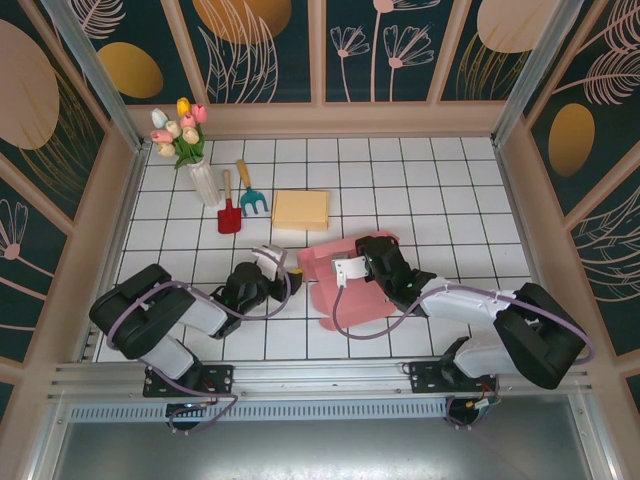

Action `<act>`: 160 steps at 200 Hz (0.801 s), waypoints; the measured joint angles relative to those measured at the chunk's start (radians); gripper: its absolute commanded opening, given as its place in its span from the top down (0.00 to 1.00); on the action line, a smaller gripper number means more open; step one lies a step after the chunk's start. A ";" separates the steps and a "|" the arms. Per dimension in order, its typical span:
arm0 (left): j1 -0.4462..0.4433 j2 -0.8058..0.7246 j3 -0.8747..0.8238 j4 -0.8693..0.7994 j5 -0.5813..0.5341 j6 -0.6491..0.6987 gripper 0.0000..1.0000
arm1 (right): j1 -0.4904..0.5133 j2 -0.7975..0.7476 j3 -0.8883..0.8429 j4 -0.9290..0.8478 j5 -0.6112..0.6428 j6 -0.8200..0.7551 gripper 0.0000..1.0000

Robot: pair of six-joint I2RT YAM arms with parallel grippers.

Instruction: Fold the paper box

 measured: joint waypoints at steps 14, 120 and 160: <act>0.000 0.021 0.011 0.018 0.046 0.007 0.40 | -0.001 0.003 0.002 0.000 0.002 0.000 1.00; 0.000 0.122 0.090 0.108 0.276 -0.055 0.63 | -0.001 0.018 0.011 0.000 0.008 0.004 1.00; -0.048 0.134 0.125 0.093 0.203 -0.093 0.57 | -0.001 0.022 0.014 0.000 0.010 0.007 1.00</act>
